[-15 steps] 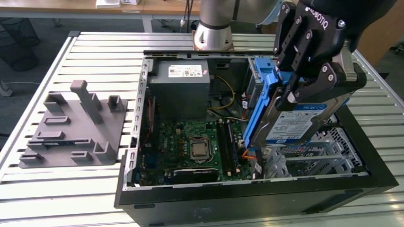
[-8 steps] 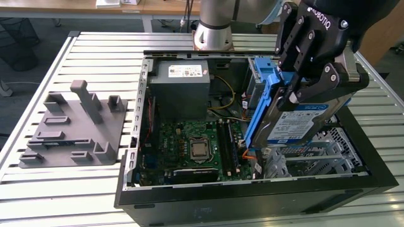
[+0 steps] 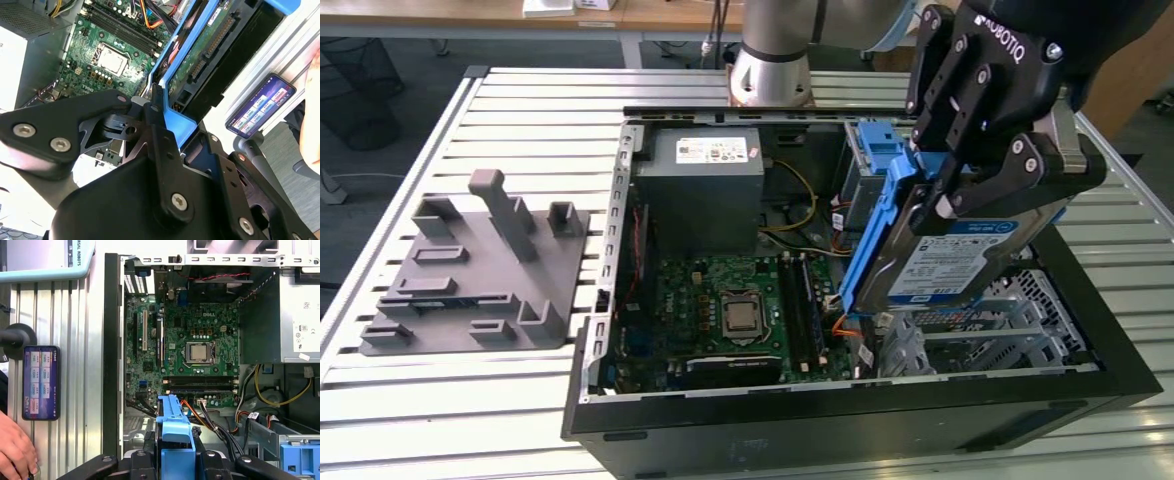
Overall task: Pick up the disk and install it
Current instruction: 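Insert the disk into the insertion slot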
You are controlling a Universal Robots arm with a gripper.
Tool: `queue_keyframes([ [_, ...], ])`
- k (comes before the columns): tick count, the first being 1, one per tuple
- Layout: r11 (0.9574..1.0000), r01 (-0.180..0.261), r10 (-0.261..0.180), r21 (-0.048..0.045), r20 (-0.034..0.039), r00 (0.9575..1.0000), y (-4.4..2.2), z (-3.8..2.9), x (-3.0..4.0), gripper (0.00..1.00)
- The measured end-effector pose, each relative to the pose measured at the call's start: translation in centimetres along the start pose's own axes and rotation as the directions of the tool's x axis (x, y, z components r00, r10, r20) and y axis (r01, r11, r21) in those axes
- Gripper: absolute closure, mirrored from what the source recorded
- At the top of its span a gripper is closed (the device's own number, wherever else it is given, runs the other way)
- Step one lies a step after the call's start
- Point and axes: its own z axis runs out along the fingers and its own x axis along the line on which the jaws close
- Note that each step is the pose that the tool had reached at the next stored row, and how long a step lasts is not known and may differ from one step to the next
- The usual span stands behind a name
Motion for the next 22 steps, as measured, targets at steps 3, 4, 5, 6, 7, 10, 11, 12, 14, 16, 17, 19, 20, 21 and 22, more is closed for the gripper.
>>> queue_keyframes([
  [3,1.0,0.0,0.0,0.0,-0.0001,1.0,-0.01,0.0,0.0,0.64],
  [4,1.0,0.0,0.0,0.0,-0.0001,1.0,-0.02,0.0,0.02,0.64],
  [5,1.0,0.0,0.0,-0.0001,-0.0002,1.0,-0.05,0.0,0.04,0.64],
  [6,1.0,0.0,0.0,0.0,-0.0001,1.0,-0.12,0.0,0.06,0.64],
  [7,1.0,0.0,0.0,0.0,-0.0001,1.0,-0.28,-0.01,0.06,0.64],
  [10,1.0,0.0,0.0,0.0,-0.0001,1.0,-0.92,-0.01,0.06,0.64],
  [11,1.0,0.0,0.0,0.0,0.0,1.0,-1.1,0.01,0.06,0.64],
  [12,1.0,0.0,0.0,0.0,-0.0002,1.0,-1.28,0.01,0.06,0.64],
  [14,1.0,0.0,0.0,0.0,-0.0002,1.0,-1.64,0.03,0.06,0.64],
  [16,1.0,0.0,0.0,0.0,-0.0001,1.0,-2.03,0.07,0.05,0.64],
  [17,1.0,0.0,0.0,0.0,-0.0001,1.0,-2.22,0.08,0.05,0.64],
  [19,1.0,0.0,0.0,0.0,0.0,1.0,-2.56,0.1,0.05,0.64],
  [20,1.0,0.0,0.0,0.0,-0.0001,1.0,-2.66,0.1,0.04,0.64],
  [21,1.0,0.0,0.0,-0.0001,-0.0002,1.0,-2.7,0.09,0.05,0.64],
  [22,1.0,0.0,0.0,0.0,-0.0001,1.0,-2.73,0.1,0.09,0.64],
])
